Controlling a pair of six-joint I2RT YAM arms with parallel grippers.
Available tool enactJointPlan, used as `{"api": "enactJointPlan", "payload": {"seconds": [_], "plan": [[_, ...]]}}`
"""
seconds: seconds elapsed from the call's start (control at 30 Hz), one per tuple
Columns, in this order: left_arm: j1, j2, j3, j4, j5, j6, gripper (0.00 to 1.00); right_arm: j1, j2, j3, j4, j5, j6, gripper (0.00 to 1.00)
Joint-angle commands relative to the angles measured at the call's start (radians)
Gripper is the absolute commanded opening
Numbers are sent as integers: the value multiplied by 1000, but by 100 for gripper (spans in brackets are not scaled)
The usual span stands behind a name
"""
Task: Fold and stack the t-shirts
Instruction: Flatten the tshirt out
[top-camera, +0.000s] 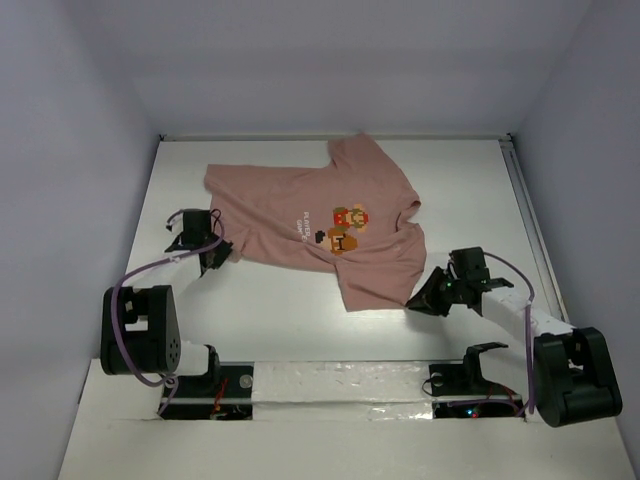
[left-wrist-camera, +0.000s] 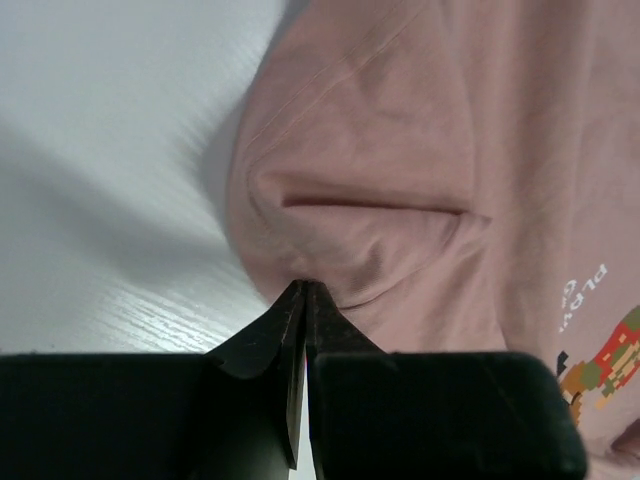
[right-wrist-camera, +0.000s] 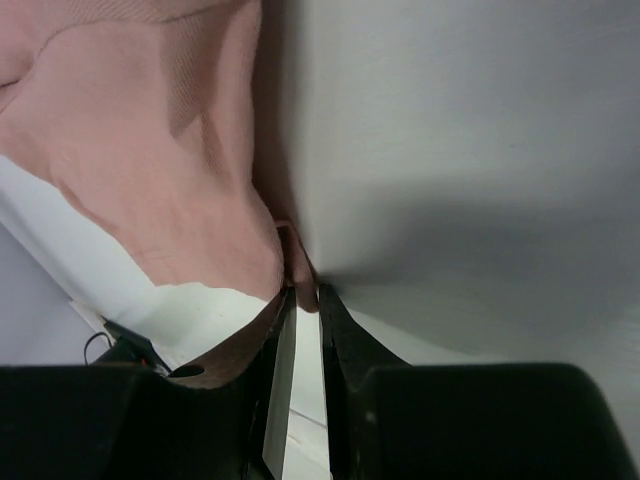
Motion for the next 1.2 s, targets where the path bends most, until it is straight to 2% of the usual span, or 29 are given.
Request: {"api": "enactJointPlan", "payload": {"seconds": [0.0,0.1,0.17,0.23,0.33,0.37,0.5,0.53,0.57,0.67,0.8,0.9,0.93,1.03,1.13,1.17], "plan": [[5,4,61,8,-15,46,0,21,35,-11,36,47,8,22],[5,3,87,-9,-27,78,0,32,59,-4,48,48,14,21],[5,-2,109,-21,-33,96,0,41,67,-1,51,54,22,0],[5,-6,138,-46,-44,134,0,41,53,13,33,51,17,0],[5,-26,230,-144,-62,199,0,52,-48,56,-120,19,-31,0],[5,-48,248,-200,-49,214,0,61,-129,91,-232,13,-50,0],[14,-81,183,-273,-50,219,0,84,-226,139,-397,-44,-82,0],[14,-81,161,-267,-50,208,21,93,-220,141,-405,-51,-90,0],[14,-74,123,-240,-30,192,34,104,-217,139,-403,-64,-95,0],[23,-27,88,-184,-1,170,51,104,-218,147,-409,-71,-101,0],[23,58,83,-98,7,168,53,104,-247,171,-431,-59,-112,0],[23,118,97,4,52,164,47,113,-258,174,-434,-58,-116,0],[32,135,110,11,45,159,27,113,-260,177,-435,-59,-116,0],[32,204,170,-1,33,171,0,113,-263,185,-441,-51,-121,0],[32,172,239,-95,-18,234,0,113,-267,193,-451,-54,-133,0],[32,109,279,-160,-41,280,0,113,-266,197,-464,-56,-136,0]]}}
